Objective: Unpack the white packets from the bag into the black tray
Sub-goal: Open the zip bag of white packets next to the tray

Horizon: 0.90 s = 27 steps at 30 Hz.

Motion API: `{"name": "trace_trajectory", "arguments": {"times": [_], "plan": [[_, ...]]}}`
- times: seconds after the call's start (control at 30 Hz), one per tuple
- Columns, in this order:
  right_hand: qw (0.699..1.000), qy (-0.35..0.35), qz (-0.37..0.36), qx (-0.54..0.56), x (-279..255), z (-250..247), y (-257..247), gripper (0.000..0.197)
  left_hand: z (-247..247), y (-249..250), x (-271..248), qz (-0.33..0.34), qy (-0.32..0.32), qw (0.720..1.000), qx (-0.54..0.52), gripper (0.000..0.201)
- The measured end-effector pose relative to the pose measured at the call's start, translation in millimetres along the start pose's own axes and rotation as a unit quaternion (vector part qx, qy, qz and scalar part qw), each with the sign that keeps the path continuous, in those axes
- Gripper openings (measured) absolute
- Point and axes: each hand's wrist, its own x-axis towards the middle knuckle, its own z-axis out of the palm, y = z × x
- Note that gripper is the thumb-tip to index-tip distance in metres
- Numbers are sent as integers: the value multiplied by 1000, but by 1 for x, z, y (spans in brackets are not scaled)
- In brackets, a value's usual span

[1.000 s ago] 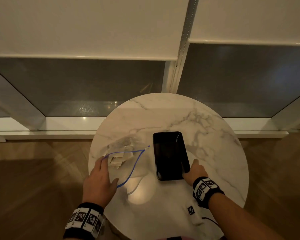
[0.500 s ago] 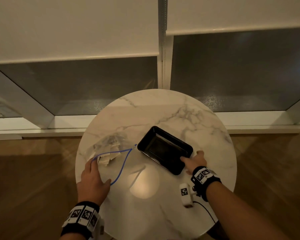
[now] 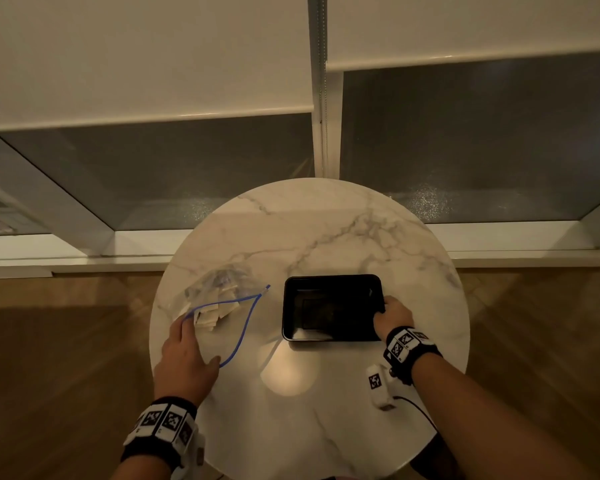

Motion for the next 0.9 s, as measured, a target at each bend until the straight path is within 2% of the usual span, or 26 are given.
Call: {"name": "trace_trajectory", "arguments": {"times": [0.07, 0.13, 0.2, 0.27, 0.3, 0.37, 0.4, 0.47, 0.53, 0.6, 0.67, 0.73, 0.77, 0.83, 0.9], "plan": [[1000, -3, 17, 4, 0, 2, 3, 30, -2, -1, 0, -1, -6, 1000, 6, 97], [999, 7, 44, -17, -3, 2, 4, 47, -3, -3, 0, 1, -12, 1000, 7, 95], [995, 71, 38, -54, -15, 1, -2, 60, -6, -7, -1, 4, -14, 1000, 9, 91], [985, 148, -85, -10, -35, 6, -19, 44, -7, -9, -1, 21, -9, 1000, 16, 85], [973, 147, -176, 22, -50, 14, -34, 30, -8, -11, 0, 31, -9, 999, 16, 82], [931, 50, -359, 35, -86, 37, -67, 14, -8, -15, 2, 54, -17, 998, 10, 82], [900, -18, -435, 16, -103, 51, -85, 17, -7, -16, 3, 70, -22, 997, 5, 83], [846, -148, -510, -52, -131, 88, -124, 29, -7, -20, 7, 105, -39, 994, -4, 87], [822, -209, -509, -148, -141, 127, -161, 33, -8, -24, 11, 125, -56, 991, -5, 90], [827, -243, -429, -269, -136, 160, -186, 31, -8, -28, 14, 132, -67, 989, -1, 92], [830, -262, -367, -328, -124, 188, -206, 31, -11, -36, 19, 145, -69, 987, -5, 93], [800, -298, -339, -396, -119, 209, -218, 31, -16, -46, 25, 164, -65, 984, -8, 92], [781, -297, -337, -433, -115, 214, -225, 33, -18, -50, 27, 175, -66, 982, 0, 92], [804, -267, -323, -421, -106, 226, -243, 37, -23, -60, 33, 193, -67, 979, 15, 92], [815, -213, -343, -417, -86, 242, -253, 39, -25, -66, 35, 204, -90, 974, 33, 94]]}}
